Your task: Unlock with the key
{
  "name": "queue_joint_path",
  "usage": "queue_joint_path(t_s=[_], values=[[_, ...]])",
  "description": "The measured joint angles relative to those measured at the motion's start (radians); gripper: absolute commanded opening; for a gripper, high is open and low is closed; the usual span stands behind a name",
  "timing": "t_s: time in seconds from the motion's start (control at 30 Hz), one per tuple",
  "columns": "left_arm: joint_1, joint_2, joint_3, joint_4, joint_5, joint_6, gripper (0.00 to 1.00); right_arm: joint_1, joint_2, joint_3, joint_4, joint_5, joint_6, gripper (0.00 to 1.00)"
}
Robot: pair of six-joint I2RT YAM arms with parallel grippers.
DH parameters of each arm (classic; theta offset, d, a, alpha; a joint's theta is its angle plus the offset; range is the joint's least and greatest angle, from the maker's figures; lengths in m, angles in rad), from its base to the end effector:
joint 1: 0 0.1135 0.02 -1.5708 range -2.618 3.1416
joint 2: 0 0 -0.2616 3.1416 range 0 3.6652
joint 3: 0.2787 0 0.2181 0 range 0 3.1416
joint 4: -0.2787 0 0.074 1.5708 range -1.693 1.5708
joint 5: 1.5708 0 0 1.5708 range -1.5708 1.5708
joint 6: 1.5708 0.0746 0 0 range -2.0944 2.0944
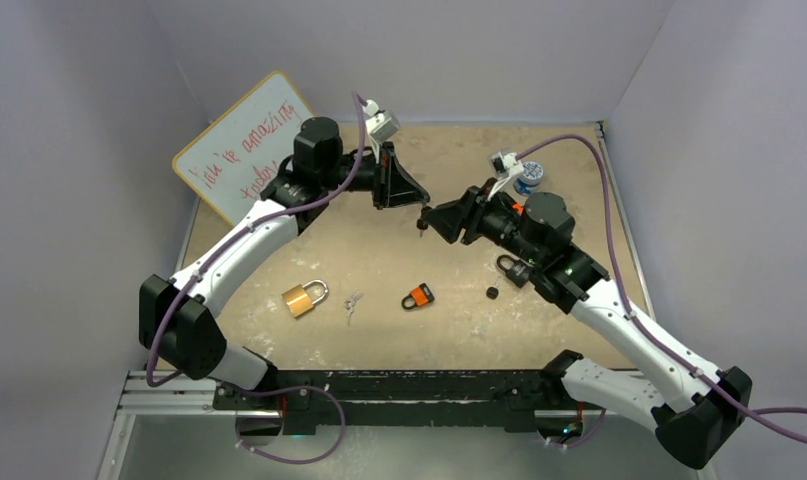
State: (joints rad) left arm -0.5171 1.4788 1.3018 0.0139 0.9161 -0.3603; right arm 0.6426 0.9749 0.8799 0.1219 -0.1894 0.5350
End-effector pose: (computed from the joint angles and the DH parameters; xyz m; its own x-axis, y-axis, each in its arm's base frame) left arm 0.2583 -0.2150 0.3767 -0.4781 0.0249 -0.8780 0.8686 0.1615 -0.4684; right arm 0.1796 0.1520 0.3738 -0.3584 0.3572 -0.8625 -0.6469 0.5711 0.5053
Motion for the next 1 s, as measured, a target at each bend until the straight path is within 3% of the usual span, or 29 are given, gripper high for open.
queue_joint_path(t_s=[0.2, 0.43, 0.87, 1.0], values=[[0.0, -0.006, 0.034, -0.075, 0.1, 0.028, 0.0, -0.001, 0.002, 0.07, 0.013, -0.097, -0.006, 0.33], [0.006, -0.007, 0.036, -0.052, 0.134, -0.027, 0.0, -0.002, 0.038, 0.113, -0.026, -0.17, -0.001, 0.47], [0.02, -0.009, 0.036, 0.02, 0.163, -0.093, 0.0, -0.002, 0.012, 0.06, -0.025, -0.177, 0.008, 0.41], [0.022, -0.009, 0.036, 0.029, 0.171, -0.097, 0.0, -0.003, 0.012, 0.058, -0.022, -0.177, 0.014, 0.49]])
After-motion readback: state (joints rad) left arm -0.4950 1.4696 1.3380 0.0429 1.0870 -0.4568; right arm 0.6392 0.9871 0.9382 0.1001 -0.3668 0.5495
